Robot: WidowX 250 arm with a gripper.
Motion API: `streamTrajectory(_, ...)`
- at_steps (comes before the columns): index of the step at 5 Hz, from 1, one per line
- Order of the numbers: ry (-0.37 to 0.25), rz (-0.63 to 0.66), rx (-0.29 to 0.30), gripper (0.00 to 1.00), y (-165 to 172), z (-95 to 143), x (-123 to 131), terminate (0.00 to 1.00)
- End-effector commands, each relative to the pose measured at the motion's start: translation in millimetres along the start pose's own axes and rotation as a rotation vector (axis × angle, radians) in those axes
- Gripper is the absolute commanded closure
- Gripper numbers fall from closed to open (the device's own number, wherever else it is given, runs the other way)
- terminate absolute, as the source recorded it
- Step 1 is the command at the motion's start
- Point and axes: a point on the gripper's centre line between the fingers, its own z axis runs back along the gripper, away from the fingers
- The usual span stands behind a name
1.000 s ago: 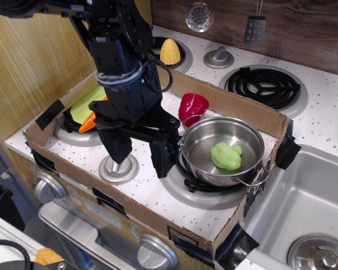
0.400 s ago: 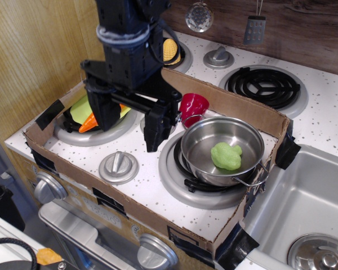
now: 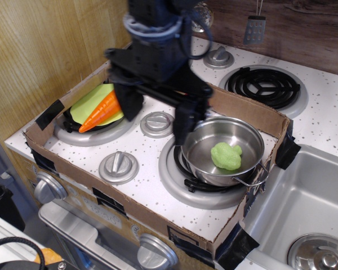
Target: Take broccoli out of pan
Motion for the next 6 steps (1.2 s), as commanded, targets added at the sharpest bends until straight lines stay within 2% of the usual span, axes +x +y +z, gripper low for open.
streamTrajectory(1,-0.08,-0.034,-0.039,0.0,-24,-2,38,0.0)
streamTrajectory(2,-0.073,-0.066,-0.087,0.0,-28,-22,52,0.0)
streamTrajectory(3,-0.081,-0.067,-0.11,0.0,-28,-46,55,0.0)
streamTrajectory(4,-0.057,-0.053,-0.125,0.0,-25,-67,55,0.0)
streamTrajectory(6,-0.06,-0.054,-0.149,0.0,-24,-87,58,0.0)
